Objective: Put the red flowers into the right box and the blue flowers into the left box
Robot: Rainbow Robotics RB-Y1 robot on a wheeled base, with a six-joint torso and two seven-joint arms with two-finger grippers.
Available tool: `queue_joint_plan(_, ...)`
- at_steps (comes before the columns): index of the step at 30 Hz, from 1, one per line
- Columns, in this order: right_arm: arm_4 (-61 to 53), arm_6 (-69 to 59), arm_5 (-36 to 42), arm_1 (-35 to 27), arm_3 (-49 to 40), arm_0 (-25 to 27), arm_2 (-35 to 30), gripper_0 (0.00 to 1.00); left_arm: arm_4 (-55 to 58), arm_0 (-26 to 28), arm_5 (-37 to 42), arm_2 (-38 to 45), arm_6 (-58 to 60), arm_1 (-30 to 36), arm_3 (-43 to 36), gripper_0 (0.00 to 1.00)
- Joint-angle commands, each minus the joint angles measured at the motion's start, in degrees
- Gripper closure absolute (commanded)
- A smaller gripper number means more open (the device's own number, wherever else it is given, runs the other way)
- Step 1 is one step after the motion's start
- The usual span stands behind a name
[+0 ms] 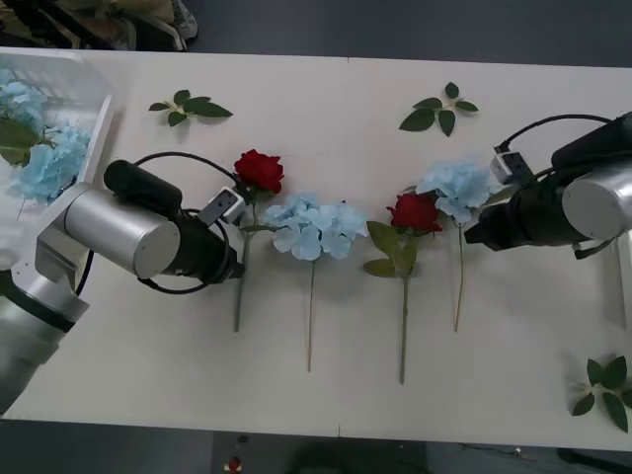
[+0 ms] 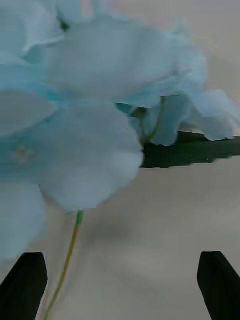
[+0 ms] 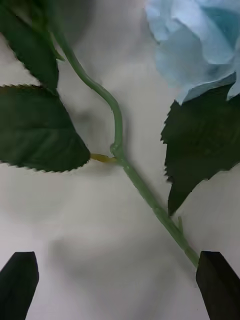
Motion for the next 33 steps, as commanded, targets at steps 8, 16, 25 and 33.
queue_joint_plan(8,1.4,-1.7,-2.5,6.2,5.4,-3.2,1.1,0.12,0.2,-7.4,-1.9,-2.8,6.2,-4.2,7.4,0.08)
queue_joint_plan(16,2.5,-1.2,-6.3,8.1,11.9,-6.2,5.7,0.12,-0.8,-8.5,-2.2,-4.6,6.5,-4.1,11.2,0.18)
queue_joint_plan(25,2.4,-0.4,-8.3,9.9,18.1,-9.1,7.6,0.53,-2.3,-9.6,-4.4,-7.2,6.8,-4.1,14.4,0.48)
queue_joint_plan(33,1.9,-0.2,-8.3,9.2,18.5,-9.2,7.6,1.00,-4.3,-9.8,-4.4,-7.9,7.2,-4.0,14.4,0.93)
